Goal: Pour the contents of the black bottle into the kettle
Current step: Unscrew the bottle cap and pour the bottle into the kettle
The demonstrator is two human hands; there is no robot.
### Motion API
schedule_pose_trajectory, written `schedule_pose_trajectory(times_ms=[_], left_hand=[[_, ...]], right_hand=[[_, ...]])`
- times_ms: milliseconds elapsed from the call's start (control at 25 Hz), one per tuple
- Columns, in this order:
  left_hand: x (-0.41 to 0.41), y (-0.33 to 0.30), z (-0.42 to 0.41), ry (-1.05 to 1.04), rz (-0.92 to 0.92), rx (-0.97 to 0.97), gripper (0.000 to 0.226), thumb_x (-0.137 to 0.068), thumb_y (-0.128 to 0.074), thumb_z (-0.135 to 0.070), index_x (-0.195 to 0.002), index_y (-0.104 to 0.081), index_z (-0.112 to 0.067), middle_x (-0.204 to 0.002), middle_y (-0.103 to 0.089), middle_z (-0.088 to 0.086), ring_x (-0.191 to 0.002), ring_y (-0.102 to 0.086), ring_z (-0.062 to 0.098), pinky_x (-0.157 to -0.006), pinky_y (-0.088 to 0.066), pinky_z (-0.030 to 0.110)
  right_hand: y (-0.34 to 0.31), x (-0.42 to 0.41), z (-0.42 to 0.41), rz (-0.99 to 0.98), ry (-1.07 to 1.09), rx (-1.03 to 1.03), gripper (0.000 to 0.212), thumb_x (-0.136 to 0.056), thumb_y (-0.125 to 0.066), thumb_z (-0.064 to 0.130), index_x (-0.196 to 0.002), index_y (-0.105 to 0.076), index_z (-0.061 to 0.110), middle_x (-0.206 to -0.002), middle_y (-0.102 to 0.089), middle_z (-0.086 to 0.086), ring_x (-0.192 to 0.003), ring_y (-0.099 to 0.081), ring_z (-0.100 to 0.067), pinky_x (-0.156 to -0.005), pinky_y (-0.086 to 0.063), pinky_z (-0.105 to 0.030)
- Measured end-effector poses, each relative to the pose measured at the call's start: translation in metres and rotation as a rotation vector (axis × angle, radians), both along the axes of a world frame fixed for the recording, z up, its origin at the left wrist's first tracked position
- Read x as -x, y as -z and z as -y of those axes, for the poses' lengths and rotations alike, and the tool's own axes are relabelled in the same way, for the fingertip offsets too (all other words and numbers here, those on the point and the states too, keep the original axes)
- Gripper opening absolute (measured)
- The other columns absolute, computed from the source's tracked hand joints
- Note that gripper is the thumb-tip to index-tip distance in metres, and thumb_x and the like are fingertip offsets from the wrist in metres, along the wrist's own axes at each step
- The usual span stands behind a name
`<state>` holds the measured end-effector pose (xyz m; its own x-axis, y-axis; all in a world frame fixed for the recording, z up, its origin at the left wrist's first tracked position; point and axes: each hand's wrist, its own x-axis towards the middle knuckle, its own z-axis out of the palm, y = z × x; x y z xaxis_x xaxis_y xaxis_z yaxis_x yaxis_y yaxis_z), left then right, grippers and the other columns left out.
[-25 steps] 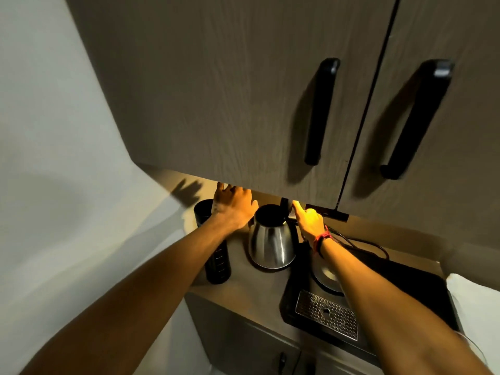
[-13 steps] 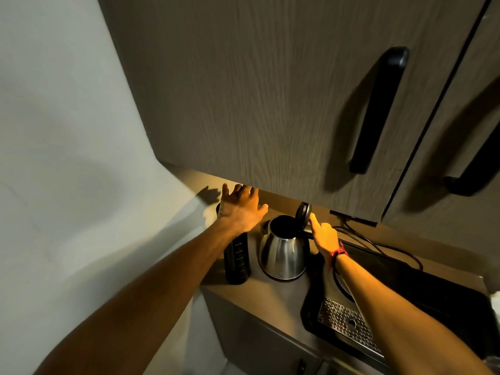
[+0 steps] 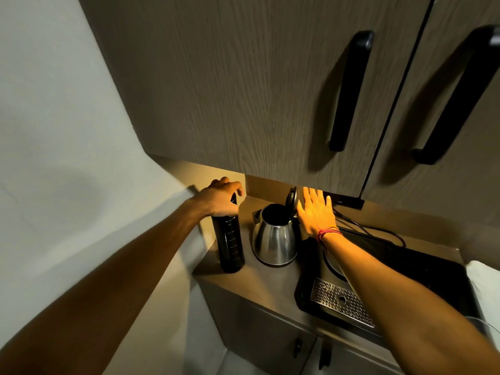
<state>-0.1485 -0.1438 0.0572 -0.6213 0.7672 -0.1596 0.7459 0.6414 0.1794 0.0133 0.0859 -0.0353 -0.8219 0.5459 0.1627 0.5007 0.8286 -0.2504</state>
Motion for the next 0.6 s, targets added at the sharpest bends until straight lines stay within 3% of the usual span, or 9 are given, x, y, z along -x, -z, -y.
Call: schedule_pose_trajectory(times_ms=[80, 160, 240, 360, 480, 560, 600], left_hand=[[-0.003, -0.002, 0.001, -0.077, -0.033, -0.009, 0.057, -0.081, -0.067, -0.045, -0.127, -0.04, -0.025, -0.127, -0.05, 0.011, -0.105, -0.05, 0.026, -0.08, -0.049, 0.037], [-0.007, -0.003, 0.0, -0.119, -0.115, 0.047, 0.078, -0.081, -0.057, -0.07, -0.137, -0.033, -0.021, -0.135, -0.049, 0.017, -0.116, -0.052, 0.034, -0.09, -0.048, 0.047], [-0.011, -0.007, 0.0, -0.106, -0.088, 0.079, 0.092, -0.075, -0.058, -0.077, -0.143, -0.027, -0.024, -0.142, -0.043, 0.016, -0.126, -0.046, 0.037, -0.098, -0.044, 0.054], [-0.011, -0.011, 0.002, -0.073, -0.083, 0.076, 0.077, -0.077, -0.069, -0.06, -0.135, -0.036, -0.022, -0.134, -0.049, 0.011, -0.115, -0.051, 0.03, -0.088, -0.051, 0.045], [-0.017, -0.013, -0.001, -0.143, -0.388, -0.031, 0.075, -0.085, -0.054, -0.067, -0.137, -0.037, -0.016, -0.137, -0.047, 0.015, -0.119, -0.051, 0.032, -0.083, -0.051, 0.044], [-0.029, -0.007, -0.01, -0.004, -0.601, -0.231, 0.072, -0.086, -0.047, -0.071, -0.13, -0.04, -0.015, -0.131, -0.05, 0.014, -0.111, -0.056, 0.03, -0.073, -0.053, 0.039], [-0.038, 0.002, -0.015, 0.131, -0.613, -0.294, 0.069, -0.085, -0.044, -0.073, -0.125, -0.042, -0.017, -0.123, -0.052, 0.012, -0.104, -0.057, 0.027, -0.066, -0.051, 0.035]], right_hand=[[0.0, 0.002, 0.001, 0.001, -0.012, -0.036, 0.059, -0.1, -0.027, 0.039, -0.151, -0.026, 0.009, -0.153, -0.034, -0.016, -0.144, -0.029, -0.035, -0.121, -0.017, -0.055], [0.0, 0.003, 0.0, 0.014, -0.02, -0.047, 0.06, -0.1, -0.026, 0.039, -0.151, -0.025, 0.009, -0.154, -0.033, -0.015, -0.144, -0.027, -0.034, -0.121, -0.017, -0.054], [0.002, 0.003, -0.002, 0.016, 0.006, -0.027, 0.061, -0.1, -0.024, 0.041, -0.152, -0.024, 0.01, -0.156, -0.031, -0.014, -0.146, -0.025, -0.032, -0.122, -0.016, -0.053], [0.001, 0.004, -0.003, 0.025, 0.03, 0.004, 0.063, -0.1, -0.021, 0.043, -0.153, -0.021, 0.009, -0.159, -0.026, -0.014, -0.149, -0.019, -0.032, -0.123, -0.011, -0.052], [0.0, 0.003, -0.002, 0.022, 0.028, 0.013, 0.064, -0.1, -0.02, 0.045, -0.154, -0.019, 0.009, -0.16, -0.024, -0.013, -0.15, -0.017, -0.031, -0.123, -0.01, -0.052], [-0.001, 0.003, -0.003, 0.033, 0.032, 0.009, 0.065, -0.1, -0.019, 0.046, -0.154, -0.018, 0.009, -0.161, -0.022, -0.012, -0.151, -0.015, -0.03, -0.123, -0.009, -0.052], [-0.002, 0.003, -0.003, 0.047, 0.037, 0.014, 0.066, -0.1, -0.019, 0.046, -0.155, -0.017, 0.009, -0.162, -0.021, -0.012, -0.151, -0.013, -0.03, -0.123, -0.009, -0.052]])
